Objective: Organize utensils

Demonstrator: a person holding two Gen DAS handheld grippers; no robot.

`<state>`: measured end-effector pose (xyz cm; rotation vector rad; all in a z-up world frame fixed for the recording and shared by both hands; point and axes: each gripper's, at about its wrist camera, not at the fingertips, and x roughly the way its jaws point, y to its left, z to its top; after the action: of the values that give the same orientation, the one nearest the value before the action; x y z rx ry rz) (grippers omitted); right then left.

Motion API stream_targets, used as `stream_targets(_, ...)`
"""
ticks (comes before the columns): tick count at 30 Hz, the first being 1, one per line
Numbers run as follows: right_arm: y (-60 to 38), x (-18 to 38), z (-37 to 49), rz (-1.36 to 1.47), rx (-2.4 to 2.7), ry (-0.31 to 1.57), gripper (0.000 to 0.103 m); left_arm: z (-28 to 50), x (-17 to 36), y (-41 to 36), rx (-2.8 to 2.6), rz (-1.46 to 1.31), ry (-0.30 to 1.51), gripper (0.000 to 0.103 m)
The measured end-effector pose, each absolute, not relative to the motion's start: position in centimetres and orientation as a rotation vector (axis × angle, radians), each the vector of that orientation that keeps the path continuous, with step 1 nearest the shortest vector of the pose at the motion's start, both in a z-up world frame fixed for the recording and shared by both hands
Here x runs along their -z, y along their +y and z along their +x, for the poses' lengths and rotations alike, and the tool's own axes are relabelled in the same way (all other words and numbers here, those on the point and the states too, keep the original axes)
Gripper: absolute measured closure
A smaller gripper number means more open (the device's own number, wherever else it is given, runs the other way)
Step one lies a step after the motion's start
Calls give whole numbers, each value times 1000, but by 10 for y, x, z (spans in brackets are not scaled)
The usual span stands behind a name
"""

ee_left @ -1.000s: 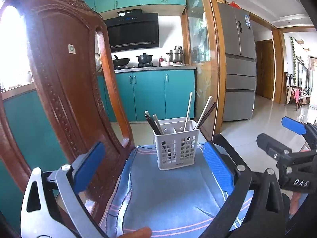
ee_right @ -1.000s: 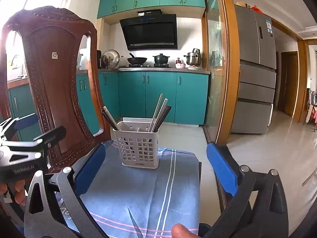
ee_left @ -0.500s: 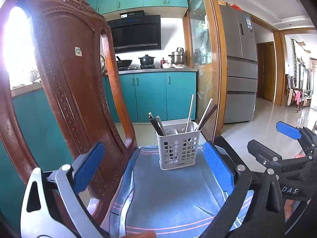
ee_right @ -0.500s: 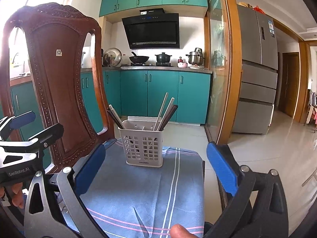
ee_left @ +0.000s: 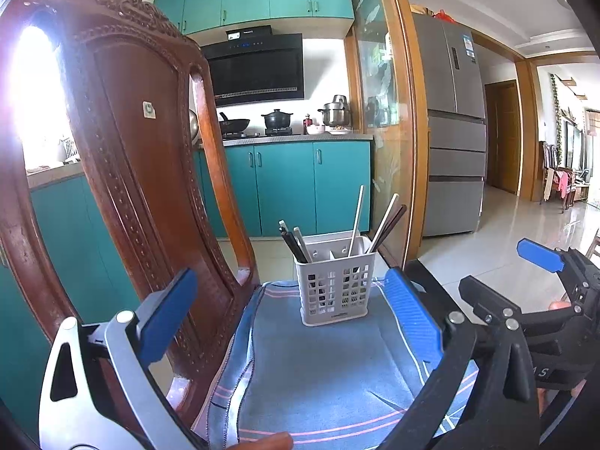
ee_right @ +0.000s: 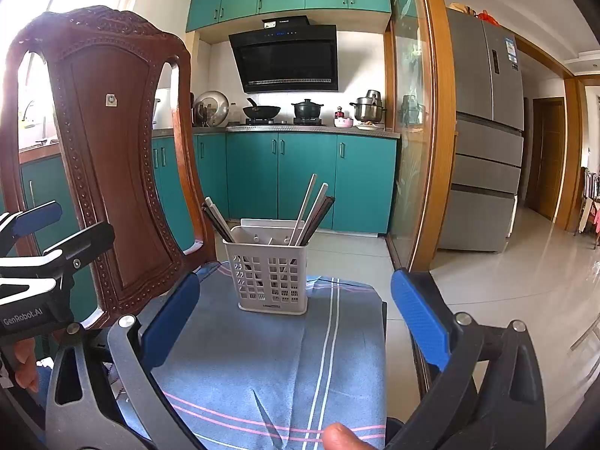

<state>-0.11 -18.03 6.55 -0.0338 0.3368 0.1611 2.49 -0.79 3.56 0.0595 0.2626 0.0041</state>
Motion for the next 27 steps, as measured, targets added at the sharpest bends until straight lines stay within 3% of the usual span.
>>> stream_targets(27,-181,-69,-7,-35,-157,322,3,11,-43,-10,-41,88,253,4)
